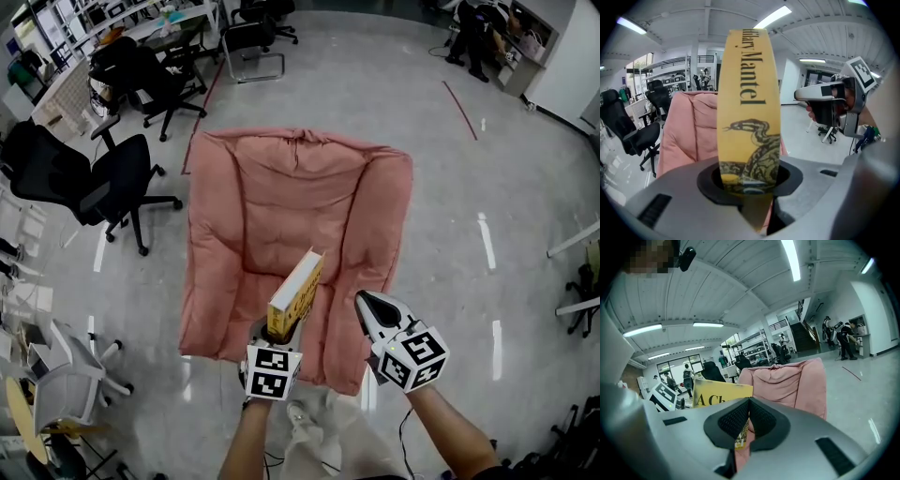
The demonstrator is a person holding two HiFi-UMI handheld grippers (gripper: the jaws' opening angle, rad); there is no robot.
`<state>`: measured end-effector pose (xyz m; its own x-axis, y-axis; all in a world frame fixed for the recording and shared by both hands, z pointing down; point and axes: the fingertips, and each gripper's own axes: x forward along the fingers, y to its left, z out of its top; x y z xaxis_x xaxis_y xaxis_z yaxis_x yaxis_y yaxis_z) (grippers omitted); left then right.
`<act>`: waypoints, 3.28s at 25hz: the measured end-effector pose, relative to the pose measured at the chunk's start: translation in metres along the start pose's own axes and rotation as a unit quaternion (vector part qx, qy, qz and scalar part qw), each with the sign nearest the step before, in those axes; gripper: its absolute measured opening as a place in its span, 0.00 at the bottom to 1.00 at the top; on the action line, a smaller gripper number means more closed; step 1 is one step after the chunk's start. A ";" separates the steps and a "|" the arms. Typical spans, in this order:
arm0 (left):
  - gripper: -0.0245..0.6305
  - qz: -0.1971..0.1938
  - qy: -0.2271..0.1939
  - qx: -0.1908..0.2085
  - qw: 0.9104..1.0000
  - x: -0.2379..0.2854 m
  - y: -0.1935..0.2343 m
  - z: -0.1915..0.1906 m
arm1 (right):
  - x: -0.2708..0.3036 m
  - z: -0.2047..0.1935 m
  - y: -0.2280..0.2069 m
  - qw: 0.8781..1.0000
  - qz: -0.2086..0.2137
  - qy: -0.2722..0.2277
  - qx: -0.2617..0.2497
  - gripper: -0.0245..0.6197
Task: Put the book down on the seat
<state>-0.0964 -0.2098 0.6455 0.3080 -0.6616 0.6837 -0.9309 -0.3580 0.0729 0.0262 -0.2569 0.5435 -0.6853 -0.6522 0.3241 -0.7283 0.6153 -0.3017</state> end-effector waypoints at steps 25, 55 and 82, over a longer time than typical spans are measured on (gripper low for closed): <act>0.26 0.003 0.170 -0.023 0.985 0.125 -0.002 -0.105 | 0.031 -0.077 -0.063 0.997 -0.017 0.038 0.062 0.06; 0.26 -0.015 0.301 -0.054 0.952 0.185 -0.018 -0.178 | 0.031 -0.107 -0.099 0.991 -0.056 0.045 0.109 0.06; 0.37 -0.094 0.265 -0.035 0.959 0.199 -0.056 -0.155 | 0.028 -0.113 -0.105 0.990 -0.064 0.050 0.119 0.06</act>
<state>-0.0132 -0.2192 0.8906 0.3467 -0.1550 0.9251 -0.8851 -0.3804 0.2680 0.0837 -0.2894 0.6853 -0.5920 -0.6642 0.4565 -0.7975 0.4011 -0.4507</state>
